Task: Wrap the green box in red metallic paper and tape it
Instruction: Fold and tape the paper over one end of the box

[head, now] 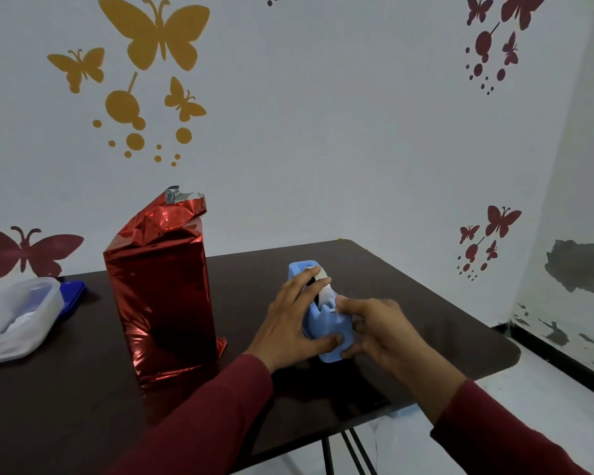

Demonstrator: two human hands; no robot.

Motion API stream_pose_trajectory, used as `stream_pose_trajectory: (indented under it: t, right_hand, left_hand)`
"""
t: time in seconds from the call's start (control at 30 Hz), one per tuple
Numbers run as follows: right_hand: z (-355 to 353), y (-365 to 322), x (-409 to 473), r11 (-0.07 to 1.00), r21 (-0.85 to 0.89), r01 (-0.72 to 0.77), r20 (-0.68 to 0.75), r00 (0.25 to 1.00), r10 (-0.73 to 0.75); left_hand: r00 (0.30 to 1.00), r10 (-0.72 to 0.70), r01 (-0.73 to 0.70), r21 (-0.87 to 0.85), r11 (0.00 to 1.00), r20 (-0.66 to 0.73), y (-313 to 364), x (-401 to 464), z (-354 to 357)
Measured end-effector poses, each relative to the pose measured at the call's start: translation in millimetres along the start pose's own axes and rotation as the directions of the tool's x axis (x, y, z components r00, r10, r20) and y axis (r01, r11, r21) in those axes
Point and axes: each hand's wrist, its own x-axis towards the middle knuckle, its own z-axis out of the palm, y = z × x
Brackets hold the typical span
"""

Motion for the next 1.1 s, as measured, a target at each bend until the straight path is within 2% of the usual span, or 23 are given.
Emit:
stream_pose_trajectory:
  t: [0.3, 0.53, 0.73, 0.83, 0.9, 1.03, 1.1]
  right_hand:
    - [-6, 2, -5, 0.999, 0.004, 0.040, 0.012, 0.999, -0.040]
    - [-15, 7, -8, 0.992, -0.047, 0.120, 0.141, 0.984, -0.112]
    - [-16, -5, -5, 0.945, -0.273, 0.181, 0.164, 0.977, -0.139]
    - [-18, -8, -7, 0.840, -0.480, 0.252, 0.188, 0.965, -0.182]
    - [-23, -6, -11, 0.776, -0.556, 0.299, 0.209, 0.953, -0.217]
    - [-33, -5, -22, 0.927, -0.295, 0.230, 0.161, 0.969, -0.190]
    - [-35, -8, -30, 0.945, -0.198, 0.259, 0.112, 0.964, -0.241]
  left_hand:
    - [0.999, 0.030, -0.030, -0.005, 1.000, -0.026, 0, 1, 0]
    - [1.000, 0.026, -0.026, -0.011, 1.000, -0.003, 0, 0, 1]
    - [0.999, 0.038, -0.038, -0.038, 0.999, 0.009, 0, -2, -2]
    - [0.999, 0.046, -0.045, -0.059, 0.997, 0.020, -5, -2, -1]
    - [0.998, 0.060, -0.060, -0.122, 0.991, -0.007, -6, -3, 0]
    - [0.969, -0.035, -0.038, -0.290, 0.956, -0.243, 16, -6, -13]
    - [0.973, -0.056, -0.020, -0.327, 0.945, -0.224, 35, -2, -29]
